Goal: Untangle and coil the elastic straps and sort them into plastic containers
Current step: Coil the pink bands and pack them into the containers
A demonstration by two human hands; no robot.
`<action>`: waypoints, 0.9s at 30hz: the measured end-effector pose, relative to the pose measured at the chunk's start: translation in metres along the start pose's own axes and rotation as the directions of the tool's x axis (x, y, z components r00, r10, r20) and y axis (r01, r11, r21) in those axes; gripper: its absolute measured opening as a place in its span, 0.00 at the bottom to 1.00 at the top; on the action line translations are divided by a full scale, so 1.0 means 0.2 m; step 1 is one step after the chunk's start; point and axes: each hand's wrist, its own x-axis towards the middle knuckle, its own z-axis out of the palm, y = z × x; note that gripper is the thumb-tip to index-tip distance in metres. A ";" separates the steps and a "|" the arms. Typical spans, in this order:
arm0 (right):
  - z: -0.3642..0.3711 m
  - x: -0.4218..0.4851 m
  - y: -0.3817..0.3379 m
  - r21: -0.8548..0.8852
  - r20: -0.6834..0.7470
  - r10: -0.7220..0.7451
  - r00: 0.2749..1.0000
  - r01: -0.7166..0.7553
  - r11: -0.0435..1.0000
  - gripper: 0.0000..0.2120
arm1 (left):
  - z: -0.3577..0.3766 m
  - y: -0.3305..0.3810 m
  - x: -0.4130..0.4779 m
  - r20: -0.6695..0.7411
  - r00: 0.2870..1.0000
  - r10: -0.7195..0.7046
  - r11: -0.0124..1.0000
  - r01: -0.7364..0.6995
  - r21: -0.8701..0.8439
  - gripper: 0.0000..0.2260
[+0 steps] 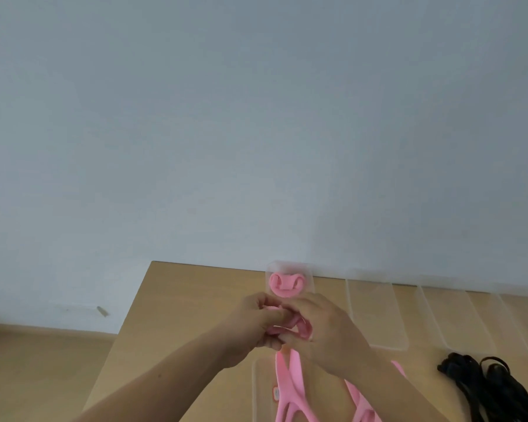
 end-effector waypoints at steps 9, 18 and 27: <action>0.03 0.07 0.31 0.084 0.085 -0.097 0.992 0.090 0.992 0.15 | 0.08 -0.08 0.29 -0.132 0.981 -0.141 0.987 0.151 0.063 0.09; 0.09 0.21 0.40 -0.138 -0.109 -0.193 0.975 0.177 0.974 0.08 | 0.07 -0.08 0.42 -0.297 0.953 -0.053 0.968 0.123 0.220 0.14; 0.19 0.33 0.55 -0.311 0.028 -0.149 0.988 0.150 0.939 0.12 | -0.07 -0.28 0.51 -0.602 0.791 0.105 0.810 0.283 0.513 0.18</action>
